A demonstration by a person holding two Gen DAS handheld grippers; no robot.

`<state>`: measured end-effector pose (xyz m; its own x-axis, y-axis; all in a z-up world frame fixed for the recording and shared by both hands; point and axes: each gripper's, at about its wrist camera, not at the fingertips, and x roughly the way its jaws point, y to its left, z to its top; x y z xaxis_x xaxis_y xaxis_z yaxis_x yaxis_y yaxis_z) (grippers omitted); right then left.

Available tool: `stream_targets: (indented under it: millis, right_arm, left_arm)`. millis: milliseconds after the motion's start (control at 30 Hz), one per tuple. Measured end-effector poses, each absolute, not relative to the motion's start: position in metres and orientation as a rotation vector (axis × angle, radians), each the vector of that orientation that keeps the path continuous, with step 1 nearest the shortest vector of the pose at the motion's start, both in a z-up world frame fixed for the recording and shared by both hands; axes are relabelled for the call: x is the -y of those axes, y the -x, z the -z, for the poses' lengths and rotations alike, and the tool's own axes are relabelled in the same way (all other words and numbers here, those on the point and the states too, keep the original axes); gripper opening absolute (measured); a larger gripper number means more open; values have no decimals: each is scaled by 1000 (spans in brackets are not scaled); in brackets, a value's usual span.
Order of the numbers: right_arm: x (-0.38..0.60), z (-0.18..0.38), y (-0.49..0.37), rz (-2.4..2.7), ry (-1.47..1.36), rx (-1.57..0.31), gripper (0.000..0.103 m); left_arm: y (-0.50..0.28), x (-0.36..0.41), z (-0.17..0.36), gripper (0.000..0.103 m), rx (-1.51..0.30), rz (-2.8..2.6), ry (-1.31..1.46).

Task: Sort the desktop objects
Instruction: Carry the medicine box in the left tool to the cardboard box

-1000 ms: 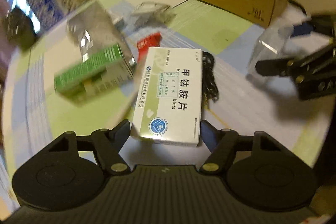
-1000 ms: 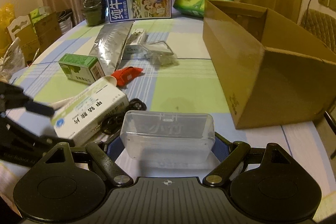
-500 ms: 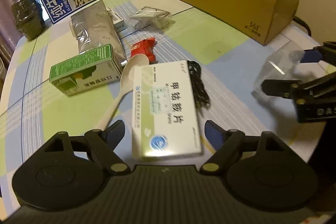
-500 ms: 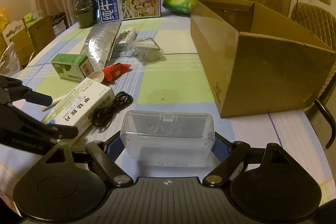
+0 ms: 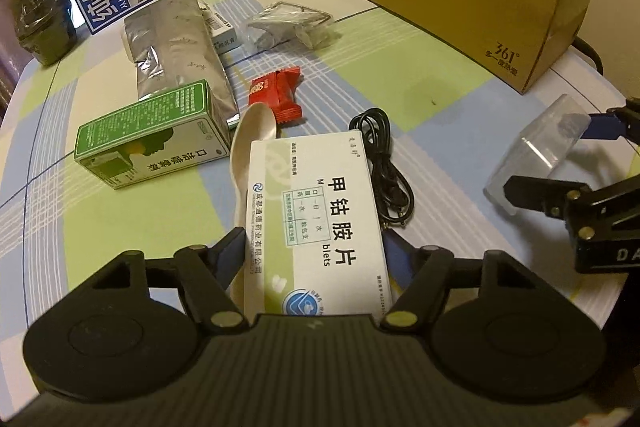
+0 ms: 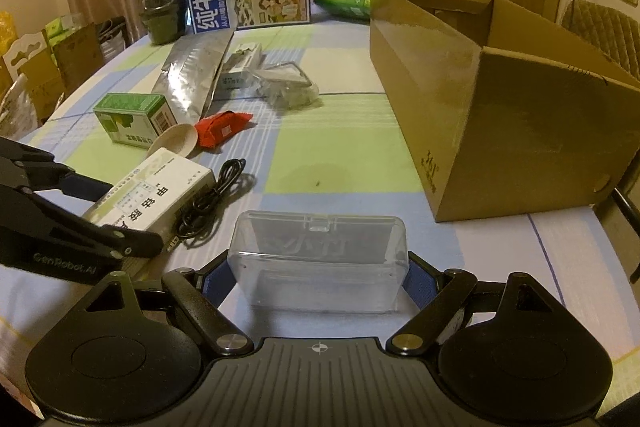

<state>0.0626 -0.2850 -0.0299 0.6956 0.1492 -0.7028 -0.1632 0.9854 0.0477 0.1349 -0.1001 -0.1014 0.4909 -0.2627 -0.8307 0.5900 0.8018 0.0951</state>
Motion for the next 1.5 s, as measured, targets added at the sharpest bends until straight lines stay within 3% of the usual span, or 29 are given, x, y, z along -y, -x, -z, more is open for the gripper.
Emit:
stream_targets:
  millis: [700,1100,1500]
  right_arm:
    - [289,19,-63,-151,7,-729,83]
    - [301,-30,-48,-154,4,-645,83]
    - [376,-108,-59,-76,24,-498,83]
  left_arm:
    - [-126,101,100,67,-922,488,-365]
    - [-107,102,44,67,-831,460,-280]
    - [-99,173,-25,67,-736,531,-193]
